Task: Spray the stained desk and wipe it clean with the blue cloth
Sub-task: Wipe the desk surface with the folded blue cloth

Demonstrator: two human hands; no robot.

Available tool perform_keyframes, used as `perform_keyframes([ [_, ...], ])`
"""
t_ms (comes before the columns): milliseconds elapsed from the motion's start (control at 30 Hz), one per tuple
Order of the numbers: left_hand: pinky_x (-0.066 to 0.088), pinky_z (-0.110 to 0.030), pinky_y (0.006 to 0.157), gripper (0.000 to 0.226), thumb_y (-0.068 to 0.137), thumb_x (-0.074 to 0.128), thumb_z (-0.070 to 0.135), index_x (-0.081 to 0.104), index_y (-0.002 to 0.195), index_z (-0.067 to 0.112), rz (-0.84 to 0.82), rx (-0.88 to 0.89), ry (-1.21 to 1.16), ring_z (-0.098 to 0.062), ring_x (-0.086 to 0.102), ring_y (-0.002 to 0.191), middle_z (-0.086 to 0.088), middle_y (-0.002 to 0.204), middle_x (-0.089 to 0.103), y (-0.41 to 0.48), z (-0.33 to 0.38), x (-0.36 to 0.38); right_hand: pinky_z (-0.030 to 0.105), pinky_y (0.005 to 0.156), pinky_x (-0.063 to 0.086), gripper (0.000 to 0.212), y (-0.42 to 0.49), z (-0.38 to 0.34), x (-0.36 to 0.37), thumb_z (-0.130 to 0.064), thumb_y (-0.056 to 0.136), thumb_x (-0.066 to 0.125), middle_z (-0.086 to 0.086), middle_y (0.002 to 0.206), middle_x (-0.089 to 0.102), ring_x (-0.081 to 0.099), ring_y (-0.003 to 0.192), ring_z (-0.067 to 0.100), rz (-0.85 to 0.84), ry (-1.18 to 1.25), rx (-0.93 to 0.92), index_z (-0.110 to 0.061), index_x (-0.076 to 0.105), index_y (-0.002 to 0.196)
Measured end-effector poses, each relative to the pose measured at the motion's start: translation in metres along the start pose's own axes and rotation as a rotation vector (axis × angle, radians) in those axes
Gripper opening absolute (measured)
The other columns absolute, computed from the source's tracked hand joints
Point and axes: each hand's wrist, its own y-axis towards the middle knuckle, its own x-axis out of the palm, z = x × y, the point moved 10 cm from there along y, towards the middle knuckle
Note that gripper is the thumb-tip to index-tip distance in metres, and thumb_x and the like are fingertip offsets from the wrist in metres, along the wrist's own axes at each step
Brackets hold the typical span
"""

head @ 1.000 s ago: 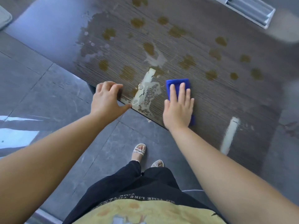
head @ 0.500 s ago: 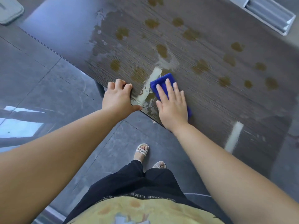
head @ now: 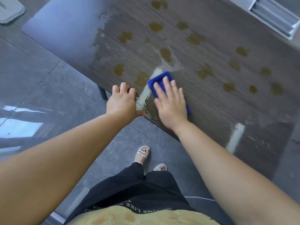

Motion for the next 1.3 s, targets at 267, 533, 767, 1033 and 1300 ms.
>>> perform_keyframes([
  [267, 0.039, -0.036, 0.096, 0.085, 0.072, 0.062, 0.064, 0.037, 0.136, 0.013, -0.025, 0.020, 0.023, -0.030, 0.029, 0.121, -0.009, 0.132, 0.032, 0.002, 0.001, -0.002, 0.046, 0.115, 0.010, 0.049, 0.002, 0.046, -0.013, -0.033, 0.100, 0.030, 0.005, 0.158, 0.015, 0.012, 0.144, 0.029, 0.023, -0.035, 0.036, -0.026, 0.026, 0.148],
  [533, 0.037, -0.035, 0.098, 0.084, 0.074, 0.063, 0.063, 0.037, 0.136, 0.013, -0.008, 0.030, 0.036, -0.030, 0.029, 0.121, -0.009, 0.132, 0.033, 0.001, 0.003, -0.003, 0.048, 0.112, 0.019, 0.048, -0.032, -0.012, 0.007, -0.033, 0.096, 0.033, 0.011, 0.151, 0.032, 0.028, 0.139, 0.033, 0.013, -0.041, -0.202, -0.020, 0.040, 0.142],
  [767, 0.042, -0.037, 0.093, 0.085, 0.072, 0.065, 0.063, 0.038, 0.135, 0.013, -0.017, 0.025, 0.006, -0.031, 0.028, 0.123, -0.008, 0.134, 0.031, 0.002, 0.000, -0.002, 0.047, 0.115, 0.012, 0.050, -0.031, 0.077, -0.015, -0.033, 0.099, 0.028, 0.008, 0.157, 0.016, 0.014, 0.144, 0.030, 0.051, -0.059, 0.151, -0.023, 0.025, 0.148],
  [1033, 0.043, -0.039, 0.092, 0.087, 0.070, 0.068, 0.063, 0.037, 0.137, 0.016, 0.013, 0.014, 0.007, -0.030, 0.028, 0.123, -0.007, 0.134, 0.032, 0.000, -0.002, -0.005, 0.046, 0.112, 0.018, 0.047, -0.071, -0.008, 0.013, -0.034, 0.094, 0.036, 0.009, 0.150, 0.035, 0.029, 0.138, 0.030, -0.030, -0.080, -0.379, -0.024, 0.040, 0.140],
  [1300, 0.042, -0.042, 0.095, 0.090, 0.069, 0.065, 0.066, 0.036, 0.138, 0.015, 0.003, 0.015, 0.042, -0.031, 0.029, 0.123, -0.009, 0.133, 0.032, 0.000, -0.001, -0.004, 0.048, 0.115, 0.008, 0.052, -0.048, 0.071, -0.009, -0.034, 0.100, 0.032, 0.009, 0.158, 0.011, 0.010, 0.144, 0.032, 0.032, -0.048, 0.179, -0.023, 0.020, 0.149],
])
